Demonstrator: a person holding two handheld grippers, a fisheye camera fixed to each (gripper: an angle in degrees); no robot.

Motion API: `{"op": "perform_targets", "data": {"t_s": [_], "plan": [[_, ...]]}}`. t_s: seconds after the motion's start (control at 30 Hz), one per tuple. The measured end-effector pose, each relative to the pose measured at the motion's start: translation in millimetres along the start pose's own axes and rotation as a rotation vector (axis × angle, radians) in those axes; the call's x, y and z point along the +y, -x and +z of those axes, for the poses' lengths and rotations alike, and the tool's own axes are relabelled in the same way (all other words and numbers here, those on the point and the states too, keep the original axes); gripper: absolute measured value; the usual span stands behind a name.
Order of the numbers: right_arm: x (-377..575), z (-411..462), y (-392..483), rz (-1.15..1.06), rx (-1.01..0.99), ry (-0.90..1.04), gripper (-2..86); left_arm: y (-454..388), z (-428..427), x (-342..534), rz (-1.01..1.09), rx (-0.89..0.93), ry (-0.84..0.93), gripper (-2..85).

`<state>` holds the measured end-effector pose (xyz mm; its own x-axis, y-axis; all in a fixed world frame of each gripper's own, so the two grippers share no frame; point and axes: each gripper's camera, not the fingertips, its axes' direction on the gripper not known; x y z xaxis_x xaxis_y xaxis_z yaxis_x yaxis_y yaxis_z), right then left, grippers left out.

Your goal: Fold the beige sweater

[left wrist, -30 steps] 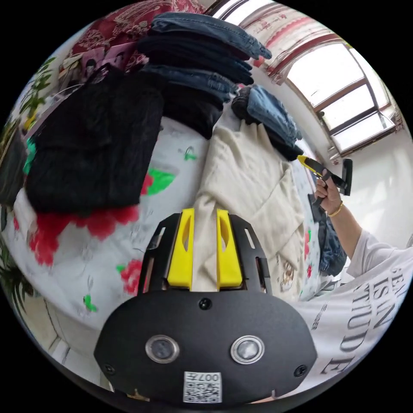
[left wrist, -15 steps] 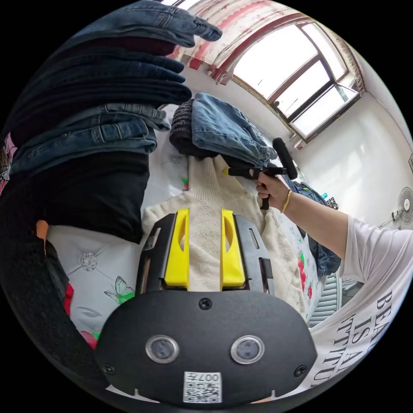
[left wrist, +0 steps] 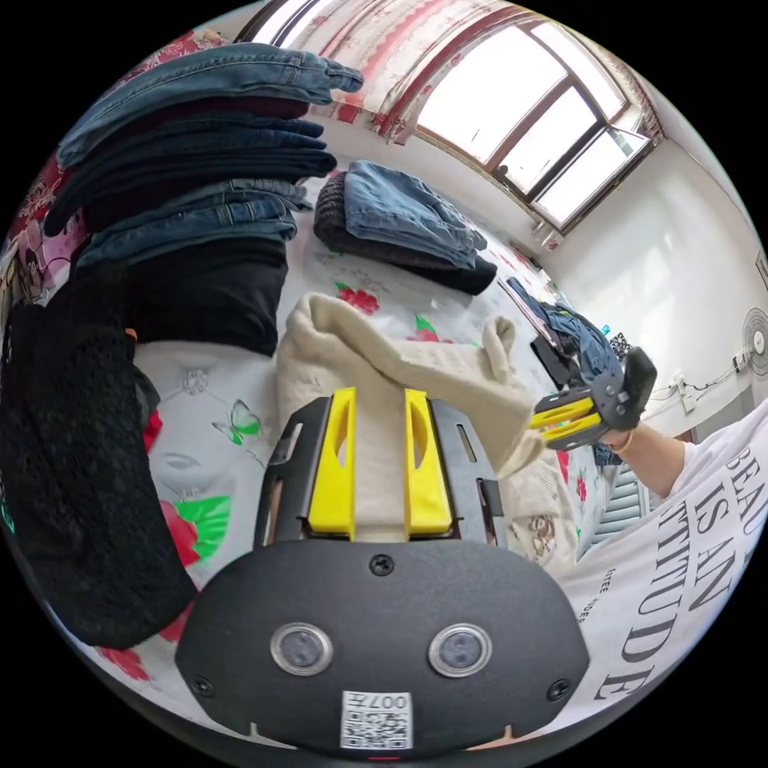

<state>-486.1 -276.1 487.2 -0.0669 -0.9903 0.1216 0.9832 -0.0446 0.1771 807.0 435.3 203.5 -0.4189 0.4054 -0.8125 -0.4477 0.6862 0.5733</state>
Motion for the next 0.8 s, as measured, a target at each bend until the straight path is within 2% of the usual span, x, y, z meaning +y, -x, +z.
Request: {"op": "perform_targets", "data": {"t_s": [0.07,0.17,0.23,0.33,0.4,0.43,0.5,0.6,0.63,0.73,0.77,0.8], "plan": [[4.8,24.1,15.2,0.039,0.046,0.049,3.3,-7.4,0.4,7.6,-0.004,0.019,0.018,8.9],[0.8,26.6,22.3,0.094,0.093,0.016,3.6,-23.4,-5.9,3.7,0.009,0.122,-0.030,9.2],[-6.9,20.1,19.1,0.093,0.057,0.020,3.6,-49.7,2.8,-10.3,0.099,0.178,-0.022,9.5],[-15.7,-3.2,12.9,-0.008,-0.106,0.014,3.5,-73.6,42.3,-20.3,0.198,0.109,0.095,9.8],[-23.7,-25.1,-3.8,-0.081,-0.361,0.016,3.5,-70.8,70.3,-19.4,0.147,0.089,0.206,9.7],[-25.8,-31.1,-10.6,-0.063,-0.364,-0.002,3.5,-67.5,83.7,-14.7,0.118,0.120,0.252,9.6],[-32.4,-55.1,-39.5,0.027,-0.194,-0.137,3.6,-63.6,94.7,-5.4,0.089,0.153,0.275,9.3],[-54.3,-60.3,-83.9,0.208,0.067,-0.219,3.2,-61.3,104.9,4.1,0.051,0.158,0.282,9.1],[-59.4,-56.7,-93.0,0.236,0.087,-0.219,3.1,-61.3,107.5,4.4,0.037,0.158,0.271,8.7],[-76.2,-20.0,-137.7,0.334,0.111,-0.051,2.2,-61.0,114.7,-2.3,0.013,0.157,0.277,8.5],[-71.6,-6.9,-153.9,0.357,0.179,0.075,1.7,-61.5,115.6,-4.5,0.013,0.162,0.279,8.5],[-55.8,-8.6,-165.4,0.358,0.240,0.094,1.2,-63.7,116.8,-8.6,0.020,0.180,0.278,8.4]]}}
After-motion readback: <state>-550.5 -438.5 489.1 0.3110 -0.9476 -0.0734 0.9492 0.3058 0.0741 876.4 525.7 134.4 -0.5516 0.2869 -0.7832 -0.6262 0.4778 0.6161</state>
